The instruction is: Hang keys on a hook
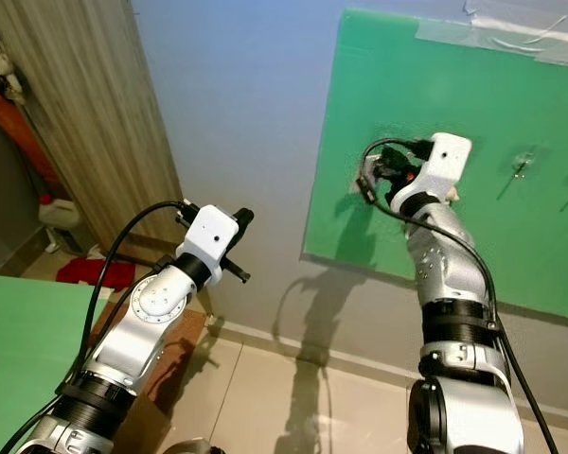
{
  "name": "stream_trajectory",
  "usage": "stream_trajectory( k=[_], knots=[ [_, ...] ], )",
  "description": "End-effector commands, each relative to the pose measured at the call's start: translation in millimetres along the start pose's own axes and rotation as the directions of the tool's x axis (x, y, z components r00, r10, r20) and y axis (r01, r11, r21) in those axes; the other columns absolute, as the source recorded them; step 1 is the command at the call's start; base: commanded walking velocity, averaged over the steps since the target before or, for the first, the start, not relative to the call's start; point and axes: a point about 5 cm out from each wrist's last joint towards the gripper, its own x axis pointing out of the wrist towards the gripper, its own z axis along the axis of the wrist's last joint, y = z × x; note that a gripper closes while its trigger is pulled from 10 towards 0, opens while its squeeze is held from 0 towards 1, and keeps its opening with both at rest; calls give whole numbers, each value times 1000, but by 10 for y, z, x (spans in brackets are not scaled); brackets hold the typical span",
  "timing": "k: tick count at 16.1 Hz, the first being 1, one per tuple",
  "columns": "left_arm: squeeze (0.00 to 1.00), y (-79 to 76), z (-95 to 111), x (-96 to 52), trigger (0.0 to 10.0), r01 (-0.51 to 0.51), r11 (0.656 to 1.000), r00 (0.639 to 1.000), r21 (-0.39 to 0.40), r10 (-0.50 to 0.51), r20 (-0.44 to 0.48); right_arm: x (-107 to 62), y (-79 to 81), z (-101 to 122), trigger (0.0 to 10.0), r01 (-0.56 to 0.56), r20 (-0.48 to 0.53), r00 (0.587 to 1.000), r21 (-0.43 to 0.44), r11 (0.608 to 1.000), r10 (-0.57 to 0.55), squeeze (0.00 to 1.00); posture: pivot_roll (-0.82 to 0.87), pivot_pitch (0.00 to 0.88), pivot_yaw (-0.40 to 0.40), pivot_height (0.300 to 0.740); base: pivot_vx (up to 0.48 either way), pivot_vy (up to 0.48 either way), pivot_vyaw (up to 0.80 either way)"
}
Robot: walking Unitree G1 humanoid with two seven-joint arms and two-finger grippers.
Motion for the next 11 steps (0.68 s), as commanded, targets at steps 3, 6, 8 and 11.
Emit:
stream_trajectory(
  k=[3, 6, 8, 11],
  knots=[
    [0, 0, 43, -3, 10000, 3, 1000, 1000, 9, -3, 19, 48, -14, 10, 10000, 16, -14, 1000, 89, 996, -15, 0, 35, 0, 4, 740, 0, 0, 0],
    [0, 1, 44, -3, 10000, 3, 1000, 1000, 9, -3, 18, 54, -13, -16, 10000, 15, -28, 1000, 89, 996, -13, 0, 36, 0, 3, 740, 0, 0, 0],
    [0, 2, 42, -3, 10000, 3, 1000, 1000, 9, -3, 17, 53, -12, -26, 10000, 14, -34, 999, 97, 995, -10, 0, 36, 0, 3, 740, 0, 0, 0],
    [0, -2, 42, -5, 10000, 4, 1000, 1000, 8, -4, 17, 48, -11, -67, 10000, 0, -60, 998, 139, 990, 9, 0, 33, 0, 3, 740, 0, 0, 0]
  ],
)
